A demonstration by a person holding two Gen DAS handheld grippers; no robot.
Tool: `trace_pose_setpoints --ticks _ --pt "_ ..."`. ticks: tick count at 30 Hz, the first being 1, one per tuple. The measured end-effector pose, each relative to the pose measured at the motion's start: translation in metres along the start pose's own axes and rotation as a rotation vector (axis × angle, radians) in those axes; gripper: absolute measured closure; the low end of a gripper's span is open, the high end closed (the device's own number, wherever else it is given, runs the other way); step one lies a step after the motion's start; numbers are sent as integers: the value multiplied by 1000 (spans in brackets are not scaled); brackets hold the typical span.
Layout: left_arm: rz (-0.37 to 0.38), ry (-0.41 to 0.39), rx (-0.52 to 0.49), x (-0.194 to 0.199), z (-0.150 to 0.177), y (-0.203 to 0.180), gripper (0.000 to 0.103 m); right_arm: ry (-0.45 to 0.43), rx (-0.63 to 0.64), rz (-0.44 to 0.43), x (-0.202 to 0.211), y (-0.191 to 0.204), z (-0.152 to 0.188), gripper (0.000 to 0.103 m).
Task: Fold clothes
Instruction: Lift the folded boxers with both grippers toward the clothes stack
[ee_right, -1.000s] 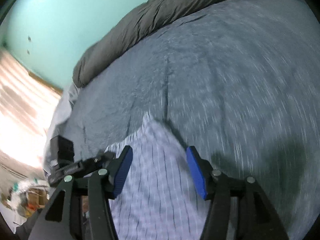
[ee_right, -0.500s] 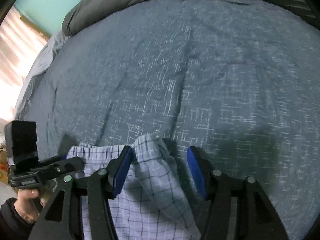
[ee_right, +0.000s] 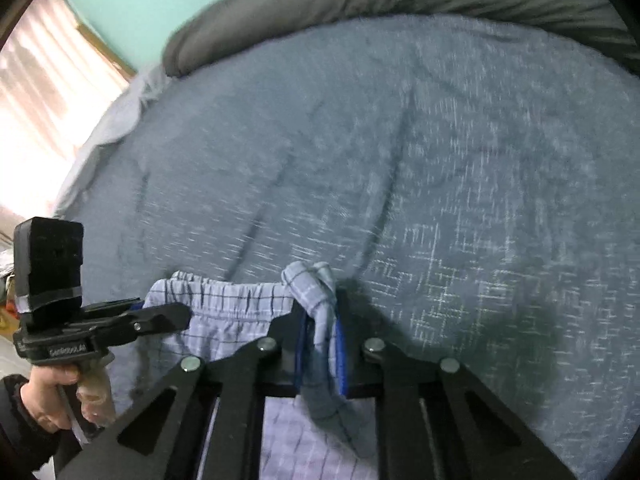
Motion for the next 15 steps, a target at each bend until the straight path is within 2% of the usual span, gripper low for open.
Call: trace_pose_setpoints --ticks 8,15 --pt "29 -73 -134 63 10 -92 90 -208 43 -17 113 17 -2 93" --pt "65 -125 -236 113 27 -178 90 -363 95 21 219 29 -26 93"
Point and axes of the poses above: each gripper's, at about its wrist camera, not at the fingertips, and x roughly against the way its jaws point, y to its left, z to its underside, the point moved 6 cm from there along -x, roughly the way its jaws point, and after that the axes turned 13 degrees about x, right-handed, at the moved point
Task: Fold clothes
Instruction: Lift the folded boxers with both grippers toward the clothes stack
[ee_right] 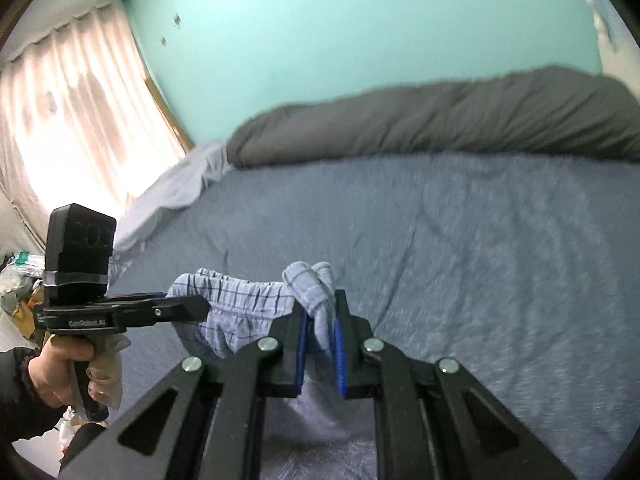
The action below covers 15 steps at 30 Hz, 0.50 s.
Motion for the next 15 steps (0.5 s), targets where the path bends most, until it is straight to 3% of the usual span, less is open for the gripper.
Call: trace_pose_setpoints --ticks 6,15 --pt "50 -35 -79 21 -11 -82 90 -104 31 50 90 4 -38 93" --pt "135 -25 -191 25 -3 -207 90 -161 54 161 210 -17 -54 93"
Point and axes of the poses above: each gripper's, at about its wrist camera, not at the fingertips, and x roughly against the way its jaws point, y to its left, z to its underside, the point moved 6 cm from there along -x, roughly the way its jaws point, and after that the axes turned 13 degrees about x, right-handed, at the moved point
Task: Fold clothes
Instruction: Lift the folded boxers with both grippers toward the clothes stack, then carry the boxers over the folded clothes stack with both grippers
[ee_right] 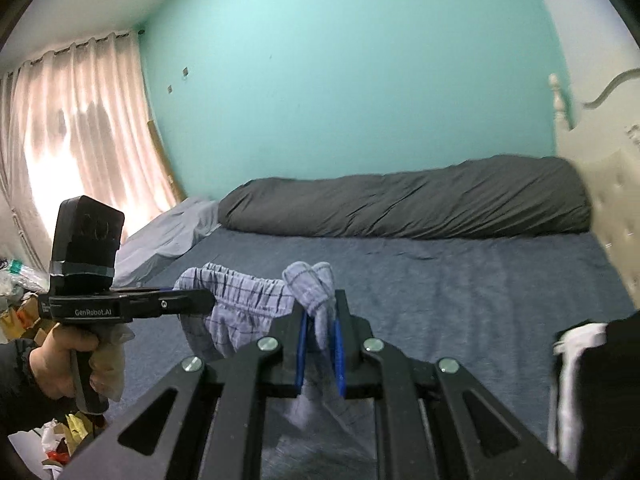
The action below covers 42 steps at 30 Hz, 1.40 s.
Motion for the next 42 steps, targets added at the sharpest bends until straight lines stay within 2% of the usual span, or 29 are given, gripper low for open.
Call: trace_pose_setpoints --ticks 10,22,29,34,42 --pt "136 67 -107 -47 19 -133 90 -38 -1 157 134 -61 -1 93" --pt "229 153 -163 -119 40 -240 90 -59 -39 297 231 -127 22 93" --pt "253 184 -194 -148 44 -281 90 -66 -49 348 268 -155 25 93" --pt "273 209 -162 -175 39 -296 90 -49 -45 383 290 -175 24 93" --pt "227 244 -156 -234 31 -296 90 -11 -98 415 279 -222 41 93"
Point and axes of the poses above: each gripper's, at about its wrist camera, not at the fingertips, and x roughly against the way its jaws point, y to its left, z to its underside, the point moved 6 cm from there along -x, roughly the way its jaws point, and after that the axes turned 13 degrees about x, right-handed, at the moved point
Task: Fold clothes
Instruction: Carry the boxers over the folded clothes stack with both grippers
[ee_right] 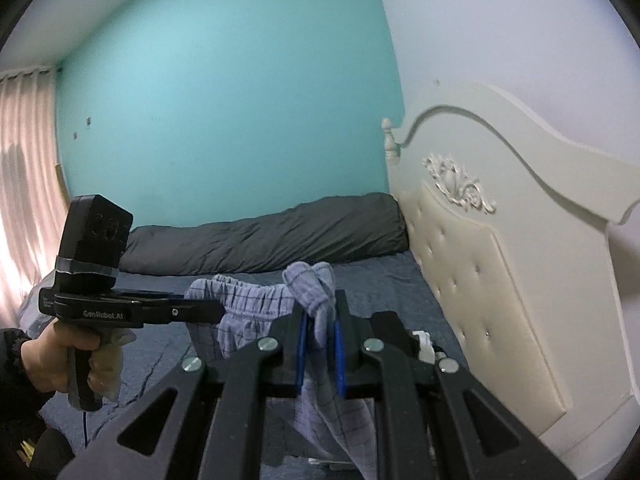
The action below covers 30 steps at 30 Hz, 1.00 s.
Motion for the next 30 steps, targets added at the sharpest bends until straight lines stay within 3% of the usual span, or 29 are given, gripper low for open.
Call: trace_pose_setpoints --ticks 10,17,30 --pt "-88 25 20 -54 -31 46 90 98 -41 22 -77 -37 8 92" --pt "-111 46 75 -84 -45 87 90 197 8 31 -134 -48 7 92" --pt "-174 114 144 -131 -38 152 86 350 -18 32 -203 -60 47 91"
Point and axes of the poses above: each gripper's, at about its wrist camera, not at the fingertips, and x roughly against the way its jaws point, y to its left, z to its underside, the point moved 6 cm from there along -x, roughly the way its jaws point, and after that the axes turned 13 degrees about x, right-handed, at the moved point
